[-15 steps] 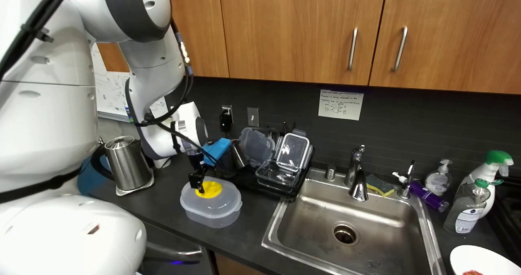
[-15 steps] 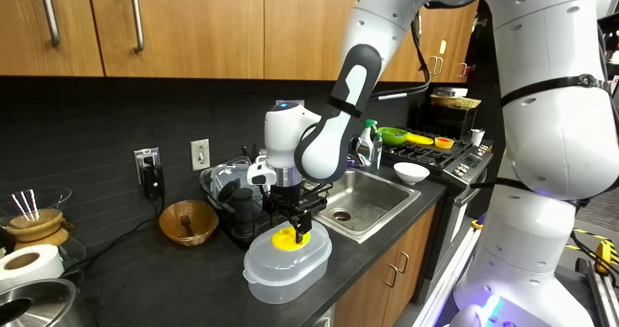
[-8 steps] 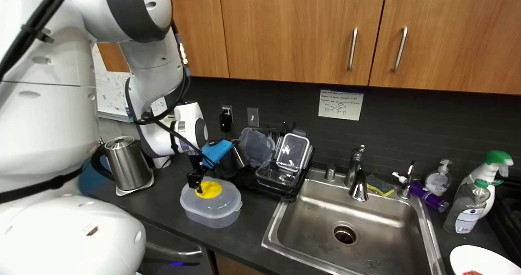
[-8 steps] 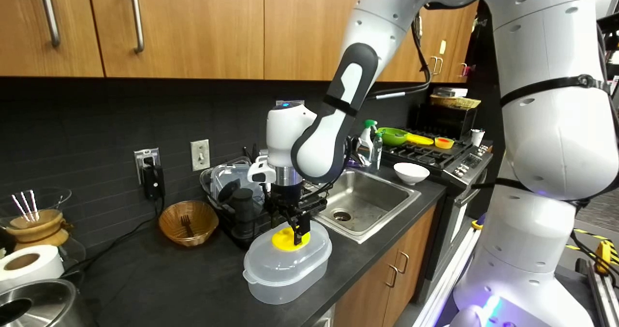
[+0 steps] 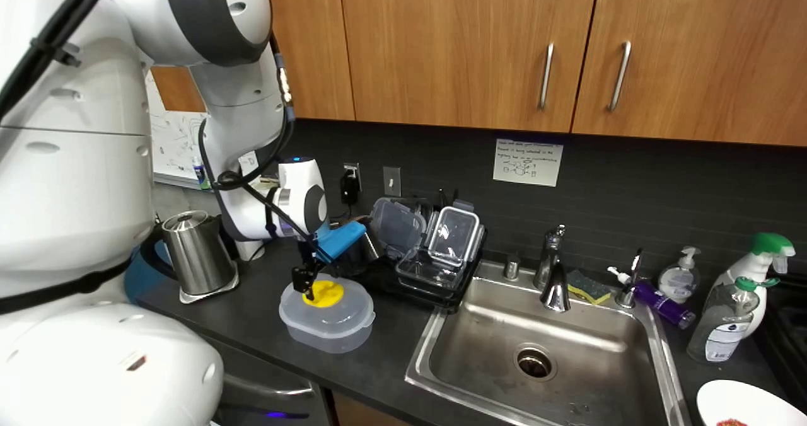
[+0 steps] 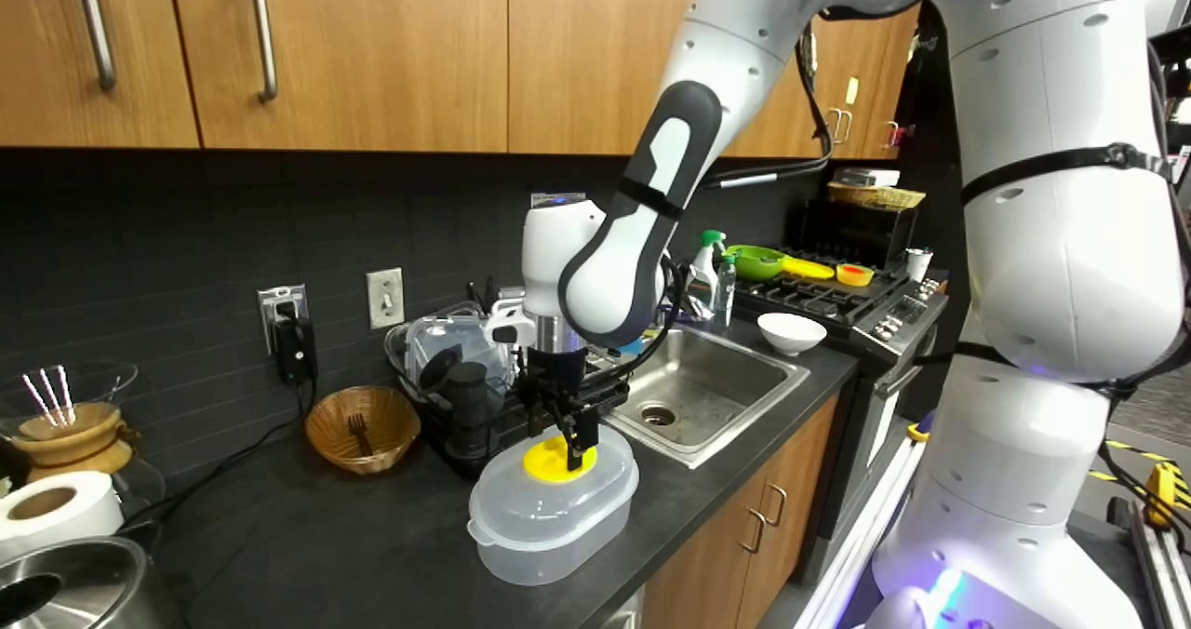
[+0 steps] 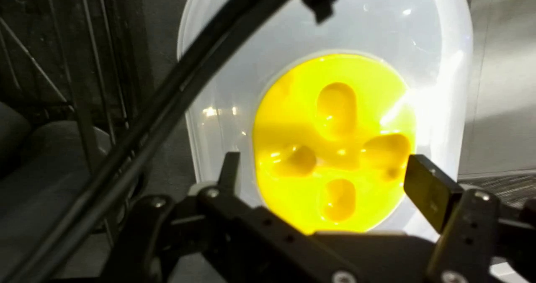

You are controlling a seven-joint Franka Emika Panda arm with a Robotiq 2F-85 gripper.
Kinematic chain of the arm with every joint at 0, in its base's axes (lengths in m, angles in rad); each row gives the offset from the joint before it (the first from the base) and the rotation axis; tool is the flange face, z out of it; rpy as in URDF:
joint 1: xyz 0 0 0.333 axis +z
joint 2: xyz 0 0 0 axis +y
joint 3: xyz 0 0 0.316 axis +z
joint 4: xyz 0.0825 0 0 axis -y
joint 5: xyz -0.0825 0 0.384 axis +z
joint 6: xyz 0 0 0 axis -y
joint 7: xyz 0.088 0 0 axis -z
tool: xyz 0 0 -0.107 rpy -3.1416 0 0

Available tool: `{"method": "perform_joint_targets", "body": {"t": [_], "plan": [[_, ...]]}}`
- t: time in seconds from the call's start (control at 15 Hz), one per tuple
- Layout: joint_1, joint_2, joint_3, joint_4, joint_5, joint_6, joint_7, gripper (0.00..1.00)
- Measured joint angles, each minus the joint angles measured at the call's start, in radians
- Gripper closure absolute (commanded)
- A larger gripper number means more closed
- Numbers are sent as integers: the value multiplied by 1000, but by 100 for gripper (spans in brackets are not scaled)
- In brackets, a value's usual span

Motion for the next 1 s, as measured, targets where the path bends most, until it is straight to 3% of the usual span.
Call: {"method": "perform_joint_targets", "body": {"t": [0.47, 0.53, 0.6, 1.0], "plan": [[-5, 2, 2, -1, 10, -54, -20, 0], [-5, 1, 2, 2, 10, -67, -26, 10], [-5, 1, 2, 6, 10, -79, -30, 26], [-7, -4, 1, 32, 10, -110, -63, 66]]}}
